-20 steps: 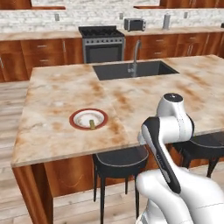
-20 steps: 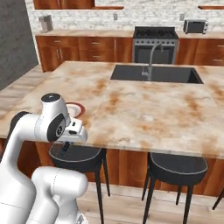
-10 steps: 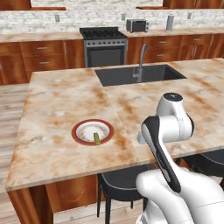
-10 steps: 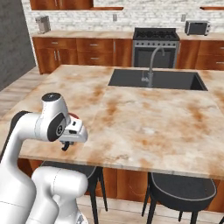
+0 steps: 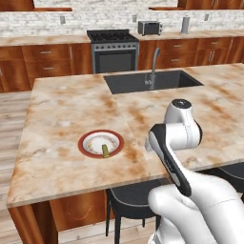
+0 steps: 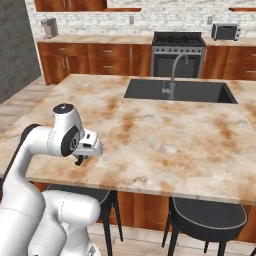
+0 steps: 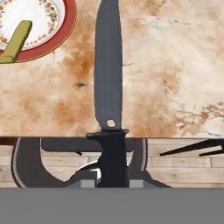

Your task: Retrieve the butter from the fridge and place it on a plate on the dining table. Then retrieve the butter knife by the fridge and place it near the plate.

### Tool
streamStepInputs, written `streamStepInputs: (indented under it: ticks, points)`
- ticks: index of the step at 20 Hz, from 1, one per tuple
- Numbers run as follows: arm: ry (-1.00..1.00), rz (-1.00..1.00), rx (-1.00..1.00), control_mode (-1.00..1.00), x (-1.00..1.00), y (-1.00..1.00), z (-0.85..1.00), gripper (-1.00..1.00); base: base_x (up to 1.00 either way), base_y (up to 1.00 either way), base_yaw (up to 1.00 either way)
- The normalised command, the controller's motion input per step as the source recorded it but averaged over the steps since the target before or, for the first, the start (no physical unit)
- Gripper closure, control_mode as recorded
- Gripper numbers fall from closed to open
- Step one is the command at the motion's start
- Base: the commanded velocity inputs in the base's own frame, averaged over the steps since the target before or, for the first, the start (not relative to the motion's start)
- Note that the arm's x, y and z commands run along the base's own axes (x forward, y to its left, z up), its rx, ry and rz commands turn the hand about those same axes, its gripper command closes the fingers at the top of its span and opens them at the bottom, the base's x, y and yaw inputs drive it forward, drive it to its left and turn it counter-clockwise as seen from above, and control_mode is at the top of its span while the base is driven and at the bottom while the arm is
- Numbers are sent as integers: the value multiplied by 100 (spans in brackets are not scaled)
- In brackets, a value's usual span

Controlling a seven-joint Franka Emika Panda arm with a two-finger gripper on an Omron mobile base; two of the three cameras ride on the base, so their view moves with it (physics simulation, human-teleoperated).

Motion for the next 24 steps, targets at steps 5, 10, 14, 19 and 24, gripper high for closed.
streamStepInputs:
  ticks: [5,10,14,19,24]
  points:
    - [7,0,0,-100,94,1,0,100,0,0,0]
    - [7,0,1,-100,70,-1,0,100,0,0,0]
    - [0,0,0,-100,80,13,-17,100,0,0,0]
    - [0,0,0,-100,62,0,-61,100,0,0,0]
    - [-2,0,0,-100,34,0,-65,100,0,0,0]
